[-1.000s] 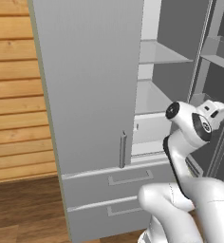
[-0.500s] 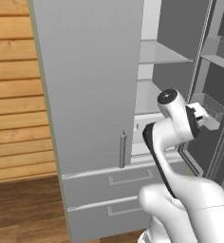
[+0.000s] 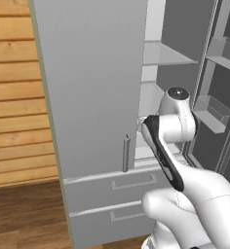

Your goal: Take the strawberry from the fridge and place it on top of the pancake, located on the dining counter.

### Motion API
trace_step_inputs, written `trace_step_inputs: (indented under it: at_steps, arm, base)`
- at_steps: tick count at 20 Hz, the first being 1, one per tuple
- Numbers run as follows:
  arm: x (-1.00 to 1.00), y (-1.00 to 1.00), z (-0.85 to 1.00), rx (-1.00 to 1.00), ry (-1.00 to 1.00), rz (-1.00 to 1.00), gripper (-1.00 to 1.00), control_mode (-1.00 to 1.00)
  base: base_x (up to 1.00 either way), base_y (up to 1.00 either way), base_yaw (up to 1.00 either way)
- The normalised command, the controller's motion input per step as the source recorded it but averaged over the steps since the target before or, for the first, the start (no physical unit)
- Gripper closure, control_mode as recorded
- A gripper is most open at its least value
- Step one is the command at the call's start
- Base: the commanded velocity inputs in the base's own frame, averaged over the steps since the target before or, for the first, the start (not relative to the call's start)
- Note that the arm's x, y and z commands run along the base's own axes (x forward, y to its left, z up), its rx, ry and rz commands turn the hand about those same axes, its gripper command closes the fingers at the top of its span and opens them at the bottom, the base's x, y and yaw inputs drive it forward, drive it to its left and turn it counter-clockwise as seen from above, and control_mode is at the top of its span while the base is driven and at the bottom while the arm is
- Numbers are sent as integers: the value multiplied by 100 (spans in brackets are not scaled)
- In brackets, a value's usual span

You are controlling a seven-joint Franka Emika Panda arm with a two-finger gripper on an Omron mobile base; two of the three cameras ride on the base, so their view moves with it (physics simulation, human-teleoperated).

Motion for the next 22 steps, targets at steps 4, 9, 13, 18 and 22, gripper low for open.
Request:
trace_step_inputs:
  at_steps: [4, 9, 13, 18, 22]
  arm:
    - [25, 28, 0, 18, -9, 13, -100, -100]
    - [42, 28, 0, -18, 3, 21, -100, -100]
    - [31, 2, -3, -4, 16, 5, -100, -100]
    - [33, 62, -23, 0, 1, 0, -100, -100]
    - [49, 18, -16, -1, 0, 0, -100, -100]
  base:
    - [0, 0, 0]
    - [0, 0, 0]
    - [0, 0, 0]
    - [0, 0, 0]
    - [0, 0, 0]
